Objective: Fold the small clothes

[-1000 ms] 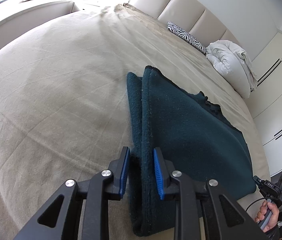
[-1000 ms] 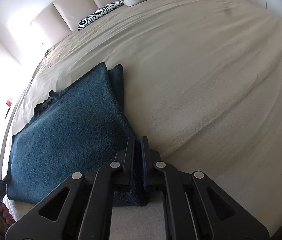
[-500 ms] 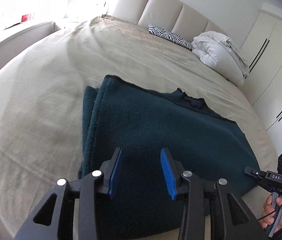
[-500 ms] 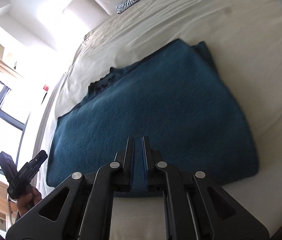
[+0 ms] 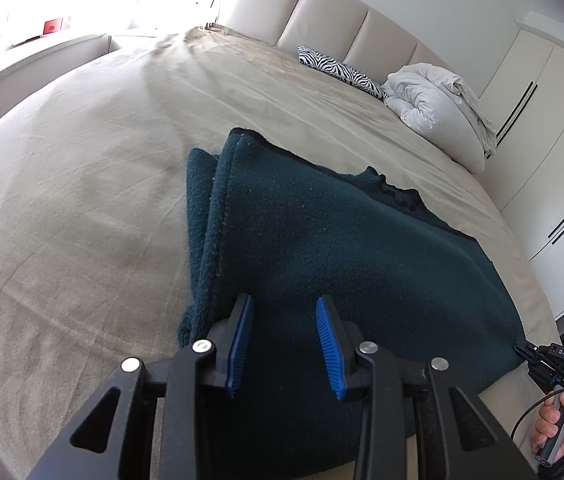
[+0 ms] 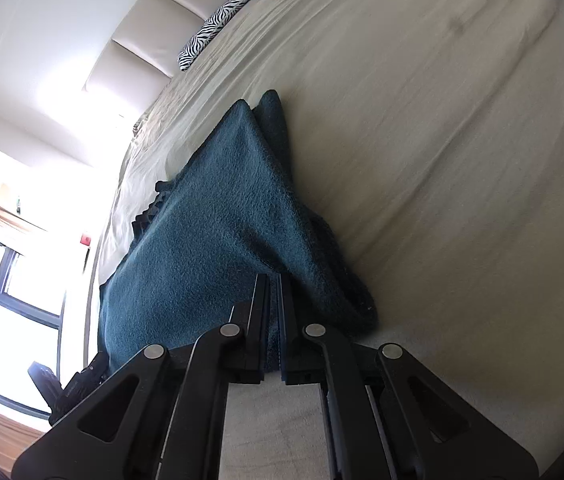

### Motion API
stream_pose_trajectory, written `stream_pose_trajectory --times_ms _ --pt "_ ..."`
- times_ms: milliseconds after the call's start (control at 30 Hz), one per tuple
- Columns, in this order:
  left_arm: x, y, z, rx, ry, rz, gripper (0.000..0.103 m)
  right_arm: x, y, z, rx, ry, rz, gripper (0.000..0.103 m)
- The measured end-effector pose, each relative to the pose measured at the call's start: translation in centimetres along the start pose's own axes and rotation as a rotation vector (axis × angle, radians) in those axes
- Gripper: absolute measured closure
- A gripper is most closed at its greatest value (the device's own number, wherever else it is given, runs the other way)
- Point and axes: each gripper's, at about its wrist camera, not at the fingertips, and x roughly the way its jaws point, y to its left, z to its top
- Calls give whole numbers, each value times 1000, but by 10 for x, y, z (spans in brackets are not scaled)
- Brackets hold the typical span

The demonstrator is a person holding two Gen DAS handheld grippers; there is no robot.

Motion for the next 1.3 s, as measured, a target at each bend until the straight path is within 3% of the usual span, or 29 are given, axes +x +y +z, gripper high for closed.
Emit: stream_pose_trajectory --times_ms 233,433,567,600,667,700,767,800,900,933,967,1067,1300 --pt "3 0 2 9 2 8 66 3 65 -5 -166 31 78 95" --pt "5 1 0 18 1 2 66 20 80 9 -198 -1 0 95" --pt "5 0 -1 21 -5 12 66 11 62 18 -238 -56 -143 93" --pt "5 -1 -2 23 -6 15 66 7 56 21 -238 -76 -171 91" --pt "5 -2 -1 24 -5 14 66 -1 42 25 -223 -118 -217 75" --pt "4 -1 -1 20 -5 10 66 -6 35 28 -208 -136 -221 72" --pt "4 0 0 10 -3 1 66 -14 25 32 -192 -171 -255 53" --pt "5 1 0 7 -3 -1 66 -15 21 34 -199 -175 -266 53" --pt "5 1 -1 10 -6 3 66 -9 14 34 -225 -91 -260 55" --pt "5 1 -2 12 -6 5 66 -6 14 31 -244 -74 -274 60" --pt "5 0 -2 13 -6 6 66 -5 16 28 -265 -63 -288 78" --pt "4 0 -2 12 -2 3 66 -7 16 20 -281 -69 -302 94" --pt "5 2 0 16 8 -6 66 -19 10 13 -215 -73 -293 99"
